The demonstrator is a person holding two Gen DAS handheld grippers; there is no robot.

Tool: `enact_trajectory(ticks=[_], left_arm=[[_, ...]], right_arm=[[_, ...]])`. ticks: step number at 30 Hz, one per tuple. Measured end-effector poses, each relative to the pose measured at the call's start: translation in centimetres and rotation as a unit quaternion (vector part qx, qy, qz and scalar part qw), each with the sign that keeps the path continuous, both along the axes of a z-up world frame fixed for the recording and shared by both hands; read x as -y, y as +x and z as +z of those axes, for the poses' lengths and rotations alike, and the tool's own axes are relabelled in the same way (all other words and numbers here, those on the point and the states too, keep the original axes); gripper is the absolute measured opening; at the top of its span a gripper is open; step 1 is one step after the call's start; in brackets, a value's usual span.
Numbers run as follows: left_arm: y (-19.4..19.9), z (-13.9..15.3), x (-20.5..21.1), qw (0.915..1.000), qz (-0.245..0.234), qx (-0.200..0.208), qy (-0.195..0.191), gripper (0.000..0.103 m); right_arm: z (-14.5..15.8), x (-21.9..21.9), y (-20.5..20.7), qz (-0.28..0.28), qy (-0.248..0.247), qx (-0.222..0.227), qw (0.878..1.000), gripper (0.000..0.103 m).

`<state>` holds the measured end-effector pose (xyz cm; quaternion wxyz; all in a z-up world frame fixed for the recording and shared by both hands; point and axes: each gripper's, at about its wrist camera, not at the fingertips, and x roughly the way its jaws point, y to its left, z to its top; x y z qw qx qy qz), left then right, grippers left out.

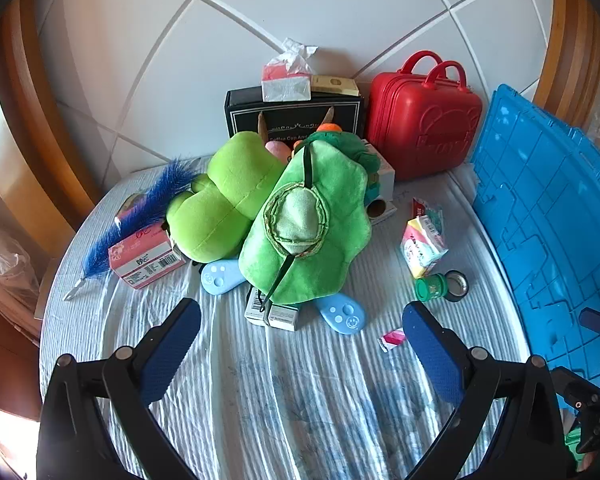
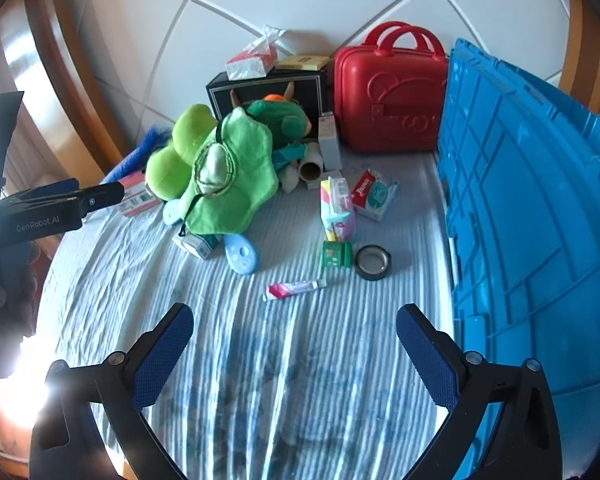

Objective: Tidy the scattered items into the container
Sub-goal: 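Grasp the green plush hat with the left tool while the right tool grasps the green jar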

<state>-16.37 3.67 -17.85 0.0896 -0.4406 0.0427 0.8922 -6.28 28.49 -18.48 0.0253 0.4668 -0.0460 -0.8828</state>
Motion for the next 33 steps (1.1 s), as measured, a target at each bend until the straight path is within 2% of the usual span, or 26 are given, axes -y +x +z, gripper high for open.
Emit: enact_trajectory(ticks=[8,14,17,21,22,23,24,26,30,32,33], left_arm=[[-6.6,-7.5,-0.1,0.9996,-0.025,-0.007,0.013,0.102],[-11.7,-11.8,-1.7,0.9987,-0.047,-0.016,0.008,0.102],[-13.9,-13.8,-2.0,0.9993,-0.036,-0.013,-0.004,0.102],[-15.7,-16.0,-2.0,0.9997,-0.022,-0.004,0.010,0.101],[-15.8,-16.2,-2.1,0.9996,-0.025,-0.007,0.014,0.093],[-15.8,-16.3,-2.2,0.9994,-0.029,-0.011,0.014,0.080],[-15.6,-16.3,-2.4,0.9992,-0.034,-0.017,0.015,0.075],[-14.9,-15.8,-2.4,0.9985,-0.042,-0.029,0.019,0.059],[-13.6,-14.9,-1.3,0.9973,-0.042,-0.040,0.044,0.044],[-12.8,-14.2,-0.6,0.9965,-0.039,-0.045,0.060,0.028],[-12.5,-13.9,-0.3,0.9961,-0.037,-0.045,0.066,0.026]], right_arm=[[-7.9,-0.4,-4.2,-0.033,0.016,0.032,0.999,0.103],[-12.0,-1.4,-7.1,-0.047,0.020,0.039,0.998,0.103],[-13.7,-1.6,-8.9,-0.047,0.020,0.036,0.998,0.103],[-16.3,-1.5,-11.5,-0.039,0.031,0.034,0.998,0.103],[-16.9,-1.5,-12.2,-0.040,0.036,0.035,0.998,0.103],[-17.4,-1.6,-12.7,-0.042,0.042,0.034,0.998,0.103],[-17.8,-1.7,-13.3,-0.045,0.050,0.032,0.997,0.101],[-18.3,-2.1,-14.1,-0.055,0.060,0.028,0.996,0.093],[-19.0,-2.4,-15.0,-0.058,0.070,0.030,0.995,0.069],[-19.3,-2.2,-15.3,-0.057,0.079,0.032,0.995,0.055],[-19.4,-2.1,-15.3,-0.056,0.083,0.032,0.994,0.050]])
